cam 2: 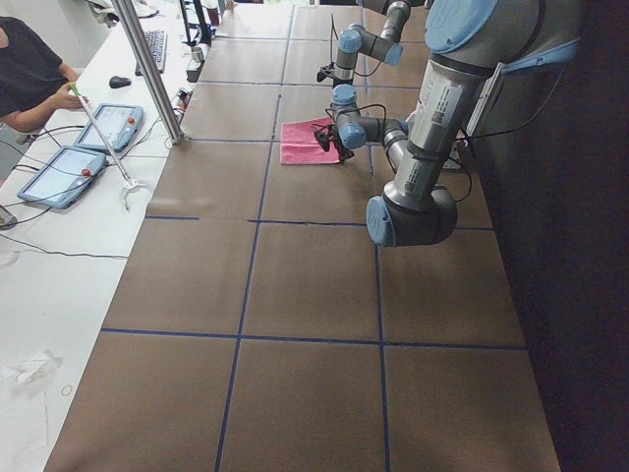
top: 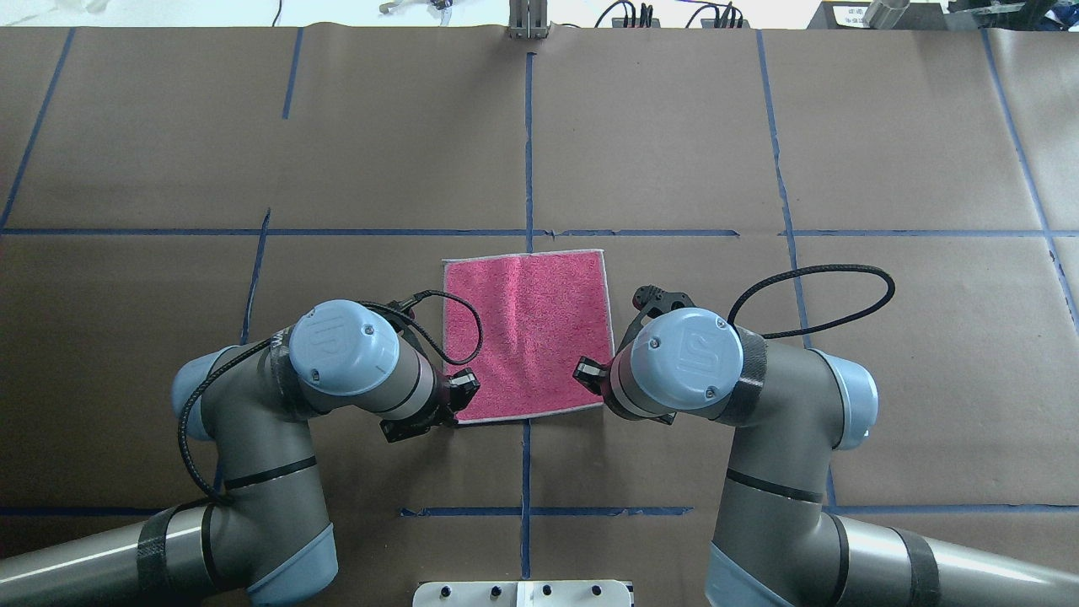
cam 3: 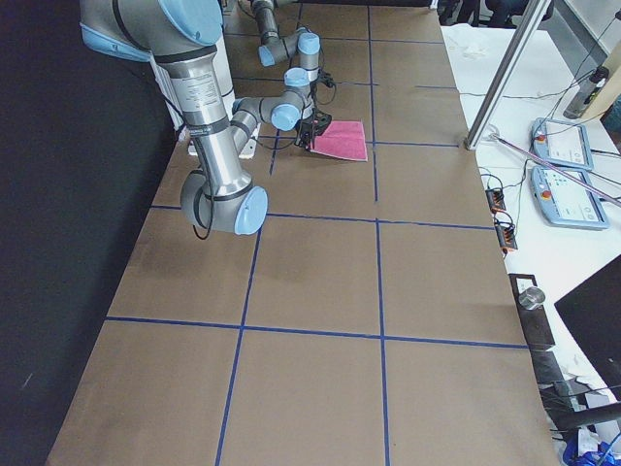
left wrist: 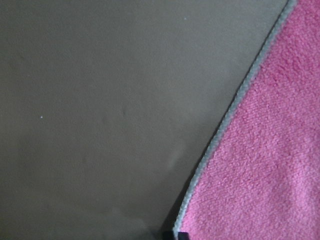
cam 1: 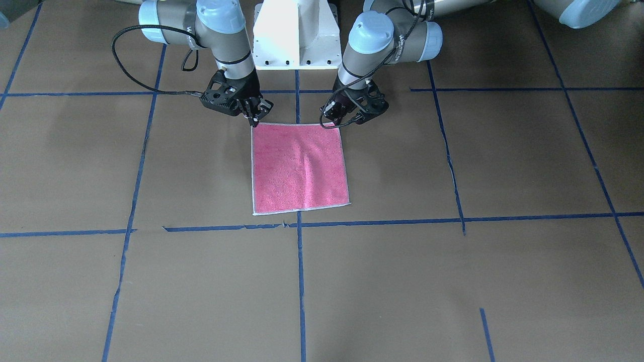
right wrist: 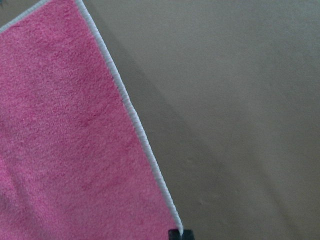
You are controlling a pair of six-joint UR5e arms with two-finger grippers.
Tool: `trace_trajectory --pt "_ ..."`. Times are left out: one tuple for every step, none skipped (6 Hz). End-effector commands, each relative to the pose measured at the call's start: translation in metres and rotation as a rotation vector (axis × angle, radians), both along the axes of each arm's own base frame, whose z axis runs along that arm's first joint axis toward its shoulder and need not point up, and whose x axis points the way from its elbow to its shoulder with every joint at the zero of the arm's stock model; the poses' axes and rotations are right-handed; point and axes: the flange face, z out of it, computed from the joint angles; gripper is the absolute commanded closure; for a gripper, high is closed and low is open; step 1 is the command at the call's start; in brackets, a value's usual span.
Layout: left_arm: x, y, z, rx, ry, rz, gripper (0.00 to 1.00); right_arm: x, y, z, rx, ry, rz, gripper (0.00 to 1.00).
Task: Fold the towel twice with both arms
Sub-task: 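Pinch the near towel corner with the left gripper, then lift both near corners and fold them over toward the far edge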
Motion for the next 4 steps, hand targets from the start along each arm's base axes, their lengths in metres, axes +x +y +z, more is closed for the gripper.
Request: trace_trajectory --pt "-0.011 0.001 -0.016 0.015 0.05 -0.009 1.0 0.004 0.001 -0.004 0.004 -0.01 0.0 1.0" --pt "-0.03 0.008 -0.036 0.017 0.092 -0.019 1.0 0.019 0.014 -0.008 0.008 -0.034 -0.013 1.0" --pt "-0.034 0.01 -0.042 0.0 0.106 -0.031 1.0 0.036 0.031 -0.003 0.01 -0.044 -0.031 0.99" --pt "-0.035 0.011 -0.046 0.002 0.113 -0.032 1.0 0.032 0.039 -0.003 0.011 -0.044 -0.045 0.99"
